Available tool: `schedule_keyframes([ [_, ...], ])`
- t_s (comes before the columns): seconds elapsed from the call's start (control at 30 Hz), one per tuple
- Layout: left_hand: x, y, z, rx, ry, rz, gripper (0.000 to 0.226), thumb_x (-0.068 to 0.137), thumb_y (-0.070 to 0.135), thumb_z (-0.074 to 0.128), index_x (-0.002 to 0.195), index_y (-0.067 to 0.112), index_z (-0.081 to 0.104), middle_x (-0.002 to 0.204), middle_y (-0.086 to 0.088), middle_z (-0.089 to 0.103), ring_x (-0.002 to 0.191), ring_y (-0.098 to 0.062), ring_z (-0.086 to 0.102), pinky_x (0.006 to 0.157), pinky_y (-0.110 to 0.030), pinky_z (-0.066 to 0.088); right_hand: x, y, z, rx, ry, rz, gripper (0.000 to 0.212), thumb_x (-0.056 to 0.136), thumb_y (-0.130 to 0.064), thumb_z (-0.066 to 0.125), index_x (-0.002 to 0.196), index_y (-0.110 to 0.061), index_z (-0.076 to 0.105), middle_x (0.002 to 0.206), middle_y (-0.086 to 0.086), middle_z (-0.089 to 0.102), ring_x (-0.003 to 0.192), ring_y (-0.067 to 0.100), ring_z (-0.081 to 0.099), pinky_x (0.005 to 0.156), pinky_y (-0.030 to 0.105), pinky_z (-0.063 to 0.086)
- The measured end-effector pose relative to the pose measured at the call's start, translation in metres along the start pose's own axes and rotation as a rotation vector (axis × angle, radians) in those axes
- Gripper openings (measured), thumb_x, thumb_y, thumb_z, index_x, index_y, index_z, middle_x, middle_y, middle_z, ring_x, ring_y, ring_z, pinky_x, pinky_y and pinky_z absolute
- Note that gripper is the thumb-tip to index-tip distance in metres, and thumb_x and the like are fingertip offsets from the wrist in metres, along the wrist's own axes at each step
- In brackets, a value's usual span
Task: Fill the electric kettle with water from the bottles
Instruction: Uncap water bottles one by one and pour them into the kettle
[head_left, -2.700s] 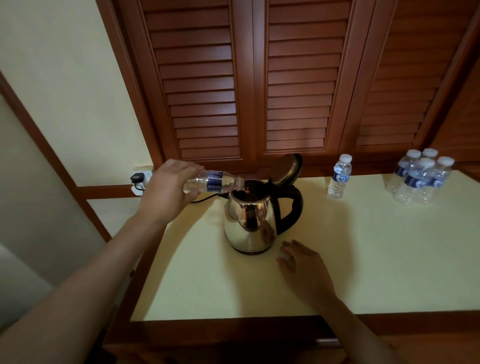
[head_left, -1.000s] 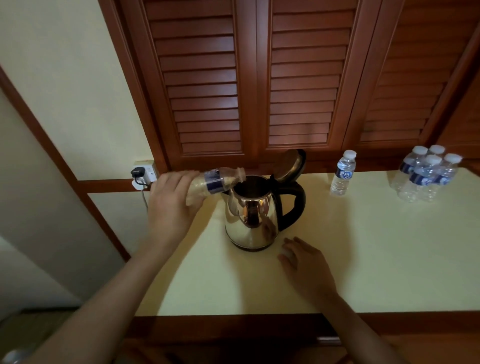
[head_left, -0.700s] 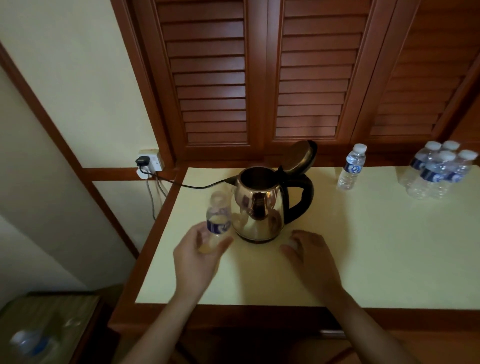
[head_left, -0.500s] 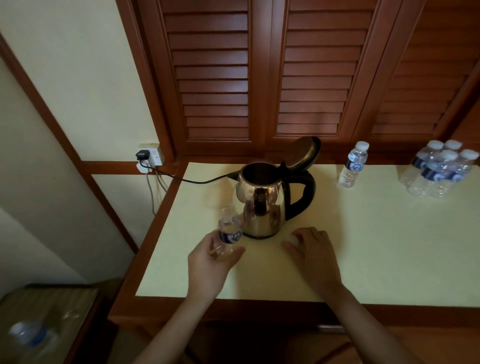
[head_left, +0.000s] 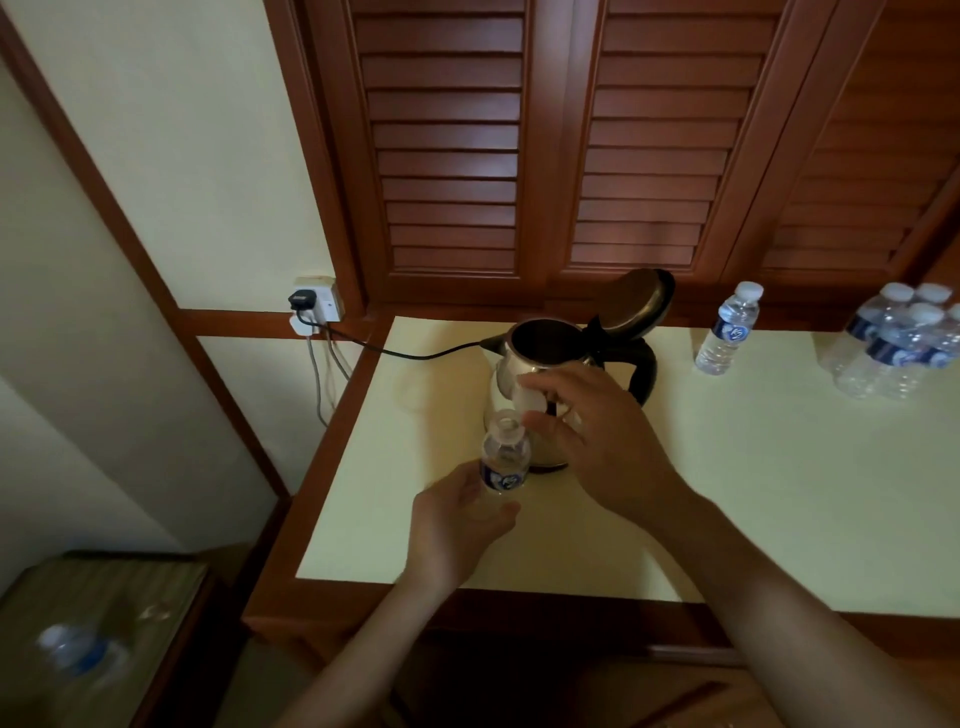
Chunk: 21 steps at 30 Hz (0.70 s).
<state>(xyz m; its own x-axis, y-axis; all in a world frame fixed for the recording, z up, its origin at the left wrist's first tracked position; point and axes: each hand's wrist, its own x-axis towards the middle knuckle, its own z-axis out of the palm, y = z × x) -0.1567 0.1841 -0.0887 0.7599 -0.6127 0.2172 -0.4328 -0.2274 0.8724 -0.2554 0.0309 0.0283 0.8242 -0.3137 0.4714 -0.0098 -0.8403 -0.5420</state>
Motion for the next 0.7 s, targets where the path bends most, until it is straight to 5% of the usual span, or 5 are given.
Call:
schedule_keyframes([
  [0.17,0.0,0.001,-0.001,-0.017,-0.033,-0.042,0.041,0.078,0.031,0.084,0.116,0.025,0.07,0.102,0.014,0.075,0.096,0.0,0.068,0.08,-0.013,0.05,0.018,-0.011,-0.003,-0.089,-0.299,-0.053,0.032,0.097,-0.019,0.058,0.128,-0.026,0.062,0.126,-0.007,0.059,0.115,0.008,0.049,0.097,0.023,0.041],
  [0.27,0.002,0.003,-0.002,-0.028,-0.06,-0.047,0.041,0.079,0.027,0.084,0.117,0.024,0.069,0.102,0.013,0.074,0.094,0.001,0.068,0.079,-0.013,0.05,0.022,-0.02,-0.011,-0.091,-0.425,-0.021,0.034,0.096,-0.008,0.059,0.125,-0.025,0.064,0.123,-0.01,0.057,0.111,0.0,0.047,0.089,0.003,0.038],
  [0.4,0.003,0.002,-0.003,0.003,-0.096,-0.042,0.034,0.078,0.031,0.082,0.109,0.028,0.068,0.092,0.017,0.071,0.086,0.005,0.065,0.073,-0.011,0.049,0.028,-0.027,-0.019,-0.124,-0.513,0.016,0.037,0.093,-0.004,0.06,0.119,-0.031,0.065,0.121,-0.01,0.059,0.111,0.003,0.053,0.089,0.019,0.051],
  [0.57,0.003,0.005,-0.003,0.031,-0.093,-0.025,0.032,0.077,0.03,0.081,0.105,0.032,0.065,0.08,0.024,0.063,0.081,0.013,0.059,0.066,-0.005,0.042,0.032,-0.035,-0.017,-0.27,-0.479,0.033,0.026,0.092,-0.035,0.065,0.115,-0.026,0.062,0.106,-0.012,0.055,0.096,0.007,0.053,0.079,0.025,0.046],
  [0.7,0.002,0.003,-0.002,0.007,-0.107,-0.009,0.023,0.076,0.026,0.08,0.091,0.031,0.064,0.075,0.015,0.066,0.073,0.004,0.061,0.061,-0.009,0.043,0.033,-0.037,-0.002,-0.657,-0.442,0.038,0.053,0.089,-0.067,0.037,0.099,-0.019,0.059,0.09,-0.003,0.052,0.084,0.016,0.05,0.069,0.037,0.045],
])
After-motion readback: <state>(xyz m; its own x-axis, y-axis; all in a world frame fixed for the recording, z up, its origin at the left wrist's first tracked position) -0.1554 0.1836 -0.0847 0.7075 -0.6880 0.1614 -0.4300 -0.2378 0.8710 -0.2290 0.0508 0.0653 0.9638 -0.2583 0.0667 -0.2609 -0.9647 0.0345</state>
